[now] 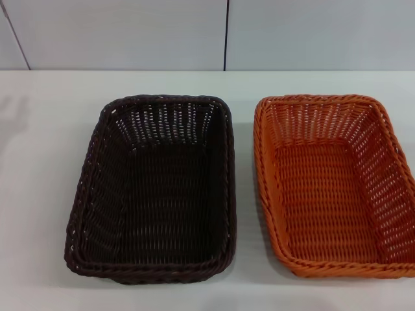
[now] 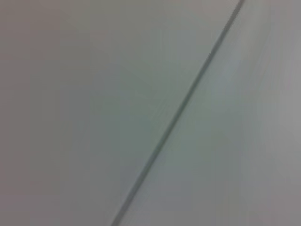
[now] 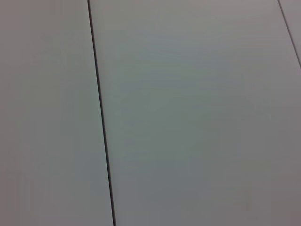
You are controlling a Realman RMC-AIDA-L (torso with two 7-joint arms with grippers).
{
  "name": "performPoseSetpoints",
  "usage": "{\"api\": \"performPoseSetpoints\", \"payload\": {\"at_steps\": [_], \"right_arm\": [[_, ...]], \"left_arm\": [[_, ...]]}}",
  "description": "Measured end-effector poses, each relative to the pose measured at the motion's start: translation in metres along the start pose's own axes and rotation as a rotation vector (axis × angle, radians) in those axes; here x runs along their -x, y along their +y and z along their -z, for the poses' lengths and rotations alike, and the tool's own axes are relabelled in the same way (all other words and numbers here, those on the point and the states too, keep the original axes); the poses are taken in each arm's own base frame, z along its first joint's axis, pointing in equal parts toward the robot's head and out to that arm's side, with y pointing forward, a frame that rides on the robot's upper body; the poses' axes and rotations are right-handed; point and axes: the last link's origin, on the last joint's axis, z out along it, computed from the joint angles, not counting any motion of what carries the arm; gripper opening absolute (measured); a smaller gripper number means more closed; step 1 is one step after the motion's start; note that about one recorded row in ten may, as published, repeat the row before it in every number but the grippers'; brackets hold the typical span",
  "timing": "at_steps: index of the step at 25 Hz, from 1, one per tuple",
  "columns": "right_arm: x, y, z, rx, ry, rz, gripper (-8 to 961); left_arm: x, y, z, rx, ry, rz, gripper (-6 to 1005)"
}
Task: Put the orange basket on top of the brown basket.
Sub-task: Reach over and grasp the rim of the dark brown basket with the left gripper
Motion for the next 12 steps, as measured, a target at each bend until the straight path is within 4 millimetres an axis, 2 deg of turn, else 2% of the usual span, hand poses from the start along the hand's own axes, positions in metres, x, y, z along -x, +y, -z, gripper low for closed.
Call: {"api": "performPoseSetpoints", "payload": {"at_steps": [2, 3, 4, 6, 7, 8, 11, 12], "right_arm": [[0.000, 0.000, 0.001, -0.001, 0.002, 0.000, 575], [-0.001, -0.001, 0.001, -0.002, 0.002, -0.001, 575], [-0.001, -0.001, 0.001, -0.002, 0.003, 0.000, 575], [-0.001, -0.001, 0.002, -0.004, 0.005, -0.001, 575], [-0.001, -0.002, 0.002, -0.005, 0.005, -0.001, 575], [-0.001, -0.002, 0.002, -0.005, 0.006, -0.001, 575], [-0.002, -0.003, 0.003, -0.008, 0.012, 0.000, 575], [-0.003, -0.003, 0.003, -0.009, 0.014, 0.000, 575]], "left_arm": [[-0.007, 0.006, -0.021, 0.031, -0.111, 0.020, 439], [-0.007, 0.006, -0.021, 0.031, -0.111, 0.020, 439], [-0.011, 0.010, -0.033, 0.052, -0.173, 0.025, 440], [-0.011, 0.010, -0.033, 0.052, -0.173, 0.025, 441], [-0.023, 0.028, -0.062, 0.133, -0.382, 0.048, 441], [-0.029, 0.041, -0.073, 0.186, -0.509, 0.059, 442], [-0.029, 0.041, -0.073, 0.186, -0.509, 0.059, 443], [-0.033, 0.055, -0.080, 0.238, -0.644, 0.051, 444]]}}
